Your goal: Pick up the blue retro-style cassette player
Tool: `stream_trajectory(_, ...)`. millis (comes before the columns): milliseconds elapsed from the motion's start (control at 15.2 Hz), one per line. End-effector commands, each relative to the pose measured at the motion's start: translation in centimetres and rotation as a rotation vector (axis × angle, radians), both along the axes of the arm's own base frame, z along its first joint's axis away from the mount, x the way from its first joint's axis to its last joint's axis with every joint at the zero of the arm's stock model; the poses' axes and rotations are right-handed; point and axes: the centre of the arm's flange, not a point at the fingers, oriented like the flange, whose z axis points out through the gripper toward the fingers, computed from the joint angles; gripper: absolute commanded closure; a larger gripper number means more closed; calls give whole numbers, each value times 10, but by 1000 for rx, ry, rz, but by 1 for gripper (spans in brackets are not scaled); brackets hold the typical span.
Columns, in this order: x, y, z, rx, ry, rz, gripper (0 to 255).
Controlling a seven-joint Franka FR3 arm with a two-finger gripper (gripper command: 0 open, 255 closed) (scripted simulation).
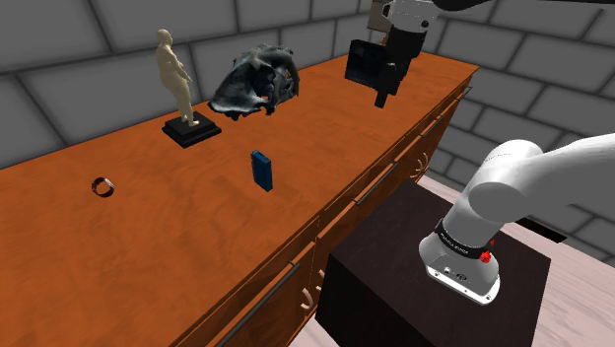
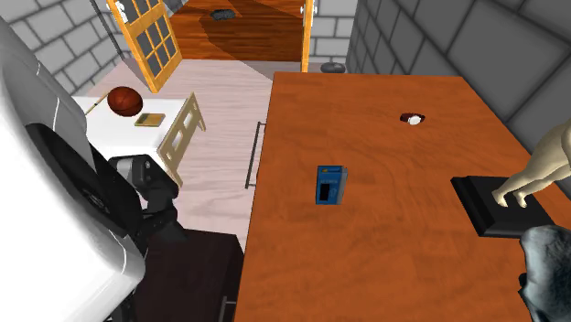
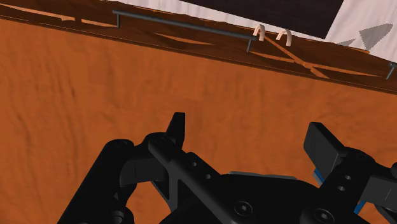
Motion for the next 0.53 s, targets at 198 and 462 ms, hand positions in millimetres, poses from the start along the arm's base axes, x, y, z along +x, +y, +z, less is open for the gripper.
stream_trajectory(198, 23, 32, -12, -5, 5, -3, 0)
stream_trajectory(462, 53, 74, -27, -12, 12, -8, 0)
